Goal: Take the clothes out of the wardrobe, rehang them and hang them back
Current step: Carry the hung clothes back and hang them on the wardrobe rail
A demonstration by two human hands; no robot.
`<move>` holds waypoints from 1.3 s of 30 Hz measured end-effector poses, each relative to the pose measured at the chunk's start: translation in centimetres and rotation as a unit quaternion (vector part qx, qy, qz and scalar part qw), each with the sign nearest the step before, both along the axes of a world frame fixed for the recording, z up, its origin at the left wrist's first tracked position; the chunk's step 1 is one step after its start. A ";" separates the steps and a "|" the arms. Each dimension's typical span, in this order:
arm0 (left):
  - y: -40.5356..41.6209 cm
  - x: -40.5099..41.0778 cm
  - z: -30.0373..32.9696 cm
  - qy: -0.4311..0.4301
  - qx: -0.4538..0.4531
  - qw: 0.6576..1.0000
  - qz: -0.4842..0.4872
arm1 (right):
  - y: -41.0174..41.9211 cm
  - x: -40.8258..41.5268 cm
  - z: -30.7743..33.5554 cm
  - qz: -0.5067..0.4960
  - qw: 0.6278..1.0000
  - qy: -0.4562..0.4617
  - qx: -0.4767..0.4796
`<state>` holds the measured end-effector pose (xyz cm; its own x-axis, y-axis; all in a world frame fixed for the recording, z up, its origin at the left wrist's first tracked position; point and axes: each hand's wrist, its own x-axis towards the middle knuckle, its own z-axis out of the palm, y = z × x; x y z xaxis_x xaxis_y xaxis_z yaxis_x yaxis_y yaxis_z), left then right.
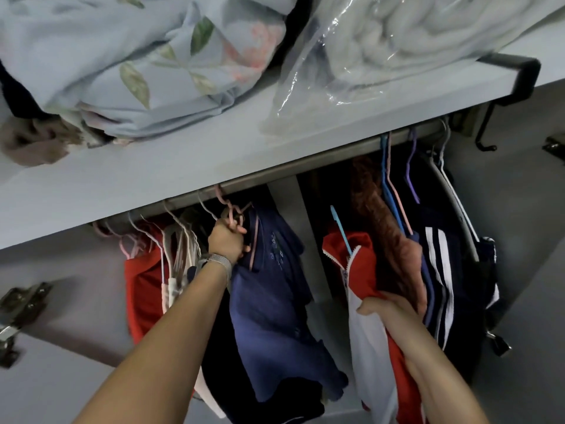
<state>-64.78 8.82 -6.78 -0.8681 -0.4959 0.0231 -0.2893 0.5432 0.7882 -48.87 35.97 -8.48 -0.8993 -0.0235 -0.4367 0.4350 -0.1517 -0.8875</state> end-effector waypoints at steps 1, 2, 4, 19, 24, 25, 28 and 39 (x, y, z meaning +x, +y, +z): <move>0.1 0.0 0.1 -0.005 0.006 1.000 -0.001 | -0.4 -0.2 0.4 0.014 1.000 0.007 -0.002; 0.1 0.0 0.2 -0.011 0.011 1.000 -0.002 | -0.9 -0.6 0.9 0.023 1.000 0.016 -0.001; 0.0 0.0 0.4 -0.016 0.031 0.999 -0.004 | -2.1 -1.8 2.2 0.038 0.999 0.034 0.010; -0.9 -0.9 -1.2 0.006 0.093 0.994 -0.062 | -10.5 -13.9 1.9 0.154 0.952 0.135 0.227; -1.1 1.0 -1.6 0.077 -0.100 0.985 -0.119 | -11.6 -15.0 0.3 0.221 0.891 0.179 0.355; -0.8 2.3 -1.9 0.119 -0.151 0.975 -0.113 | -11.5 -15.7 0.3 0.211 0.877 0.199 0.383; -0.4 5.2 -3.4 0.129 -0.354 0.925 -0.041 | -11.8 -17.3 1.6 0.146 0.859 0.245 0.425; -4.2 6.6 -6.8 -0.038 -0.221 0.970 -0.088 | -20.7 -17.5 -0.4 0.198 0.915 0.258 0.236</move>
